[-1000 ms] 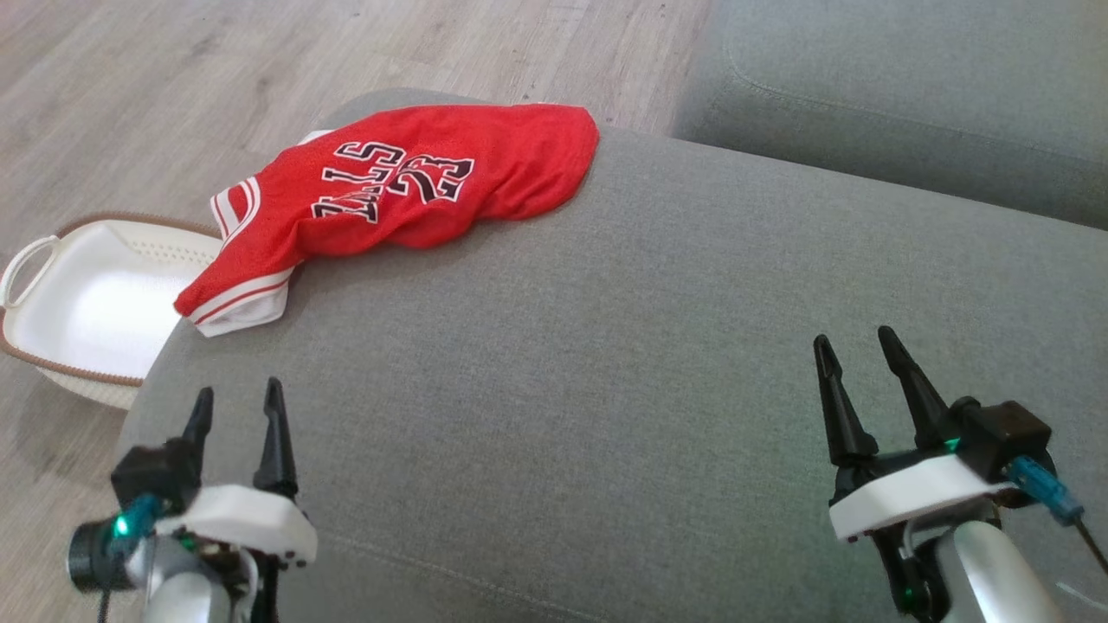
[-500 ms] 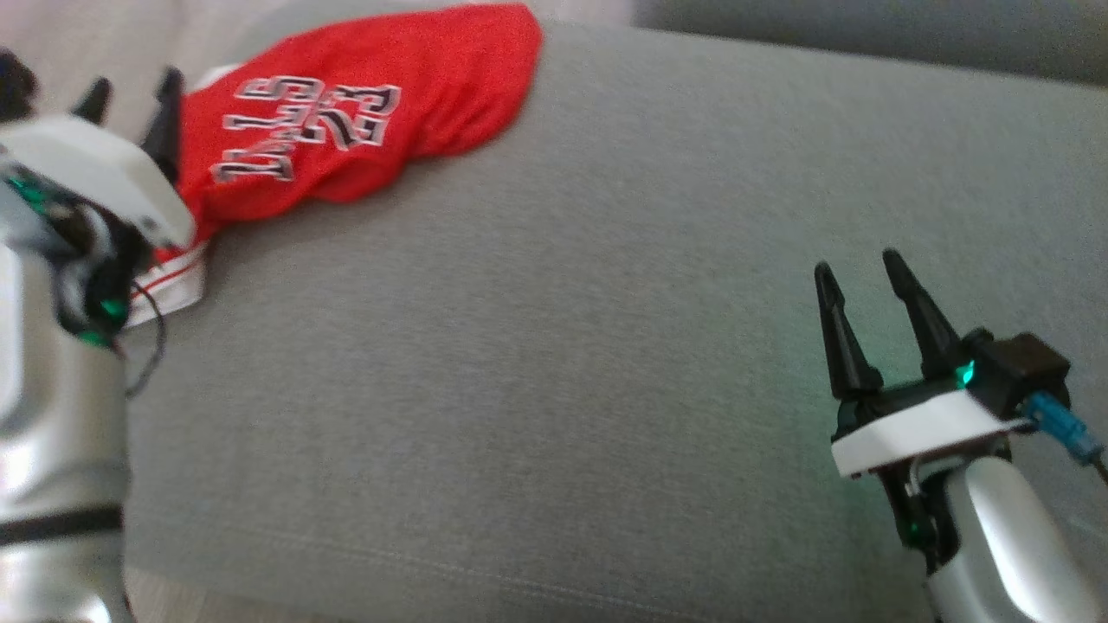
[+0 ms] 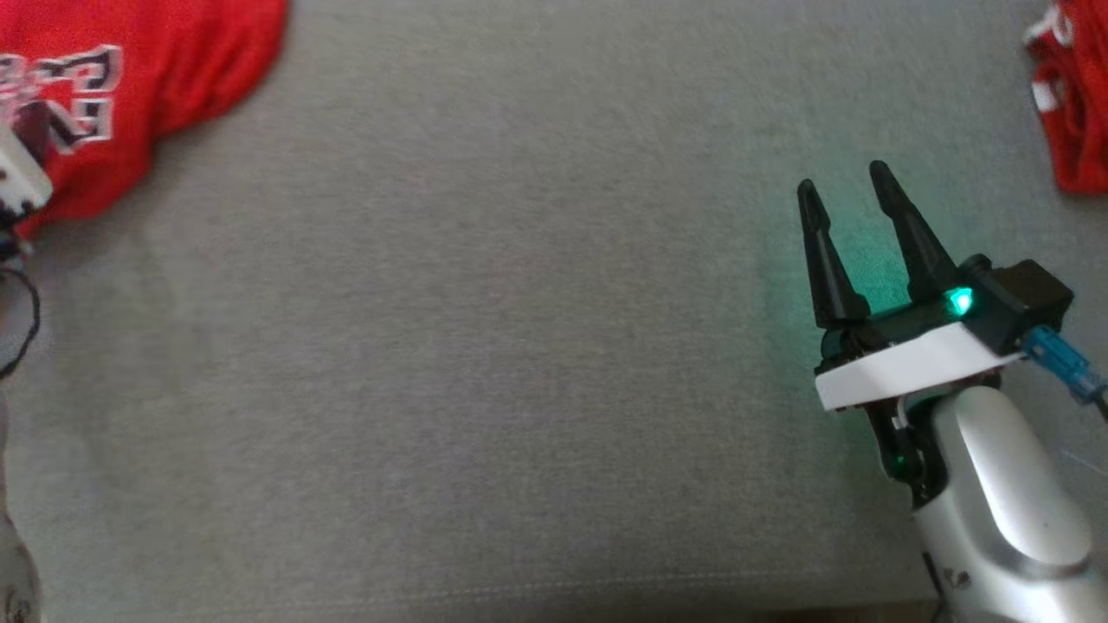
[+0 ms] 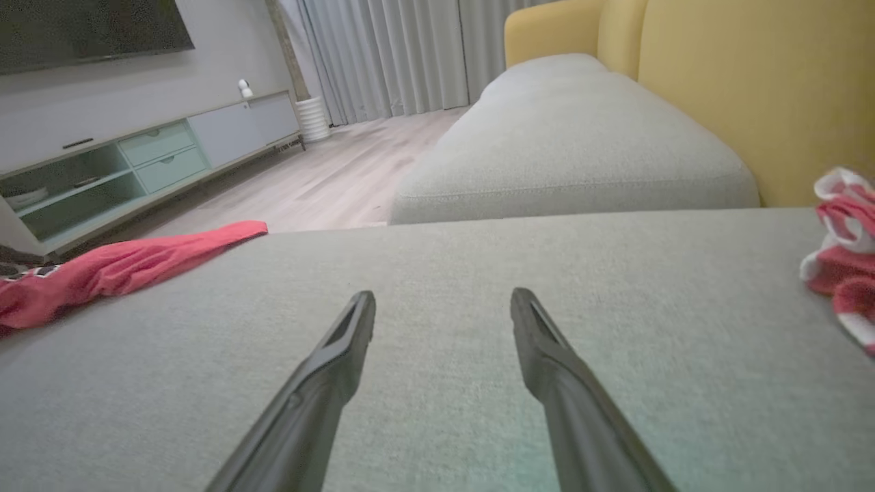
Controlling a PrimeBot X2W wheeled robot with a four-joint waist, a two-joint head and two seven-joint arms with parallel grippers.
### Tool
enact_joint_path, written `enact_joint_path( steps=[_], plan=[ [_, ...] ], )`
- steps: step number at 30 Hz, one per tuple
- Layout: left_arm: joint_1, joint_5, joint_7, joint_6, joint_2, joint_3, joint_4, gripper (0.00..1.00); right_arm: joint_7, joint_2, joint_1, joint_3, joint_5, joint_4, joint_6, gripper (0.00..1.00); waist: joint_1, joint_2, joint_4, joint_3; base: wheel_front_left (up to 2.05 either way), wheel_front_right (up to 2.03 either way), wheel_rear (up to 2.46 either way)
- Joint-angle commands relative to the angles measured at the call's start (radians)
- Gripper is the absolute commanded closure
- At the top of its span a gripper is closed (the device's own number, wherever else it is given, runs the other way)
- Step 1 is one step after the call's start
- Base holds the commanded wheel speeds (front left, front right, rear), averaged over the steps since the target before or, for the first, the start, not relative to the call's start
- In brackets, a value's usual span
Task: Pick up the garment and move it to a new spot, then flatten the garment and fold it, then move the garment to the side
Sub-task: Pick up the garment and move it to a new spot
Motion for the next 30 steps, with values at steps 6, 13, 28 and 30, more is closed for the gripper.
enact_joint_path(
  steps=[6,13,28,30],
  plan=[
    [-0.048,0.004,0.09,-0.007,0.064,-0.01,0.094,0.0,-0.026,-0.002,-0.044,0.028,0.017,-0.004,-0.001,0.0,-0.0002,0.0,-0.07,0.088,0.0,0.0,0.0],
    [-0.063,0.006,0.094,-0.019,0.051,-0.035,0.124,1.0,-0.035,-0.003,-0.051,0.029,0.017,0.021,-0.001,0.0,-0.0002,0.0,-0.05,0.066,0.0,0.0,0.0],
    [-0.08,0.027,-0.131,-0.071,0.037,-0.161,0.048,1.0,-0.052,0.01,0.017,0.033,0.038,0.102,-0.001,0.0,-0.0002,0.0,-0.042,-0.215,0.0,0.0,0.0],
    [-0.072,0.003,-0.128,-0.072,0.011,-0.215,-0.002,1.0,-0.053,0.011,0.036,0.028,0.04,0.107,-0.001,0.0,-0.0002,0.0,-0.046,-0.254,0.0,0.0,0.0]
  ],
)
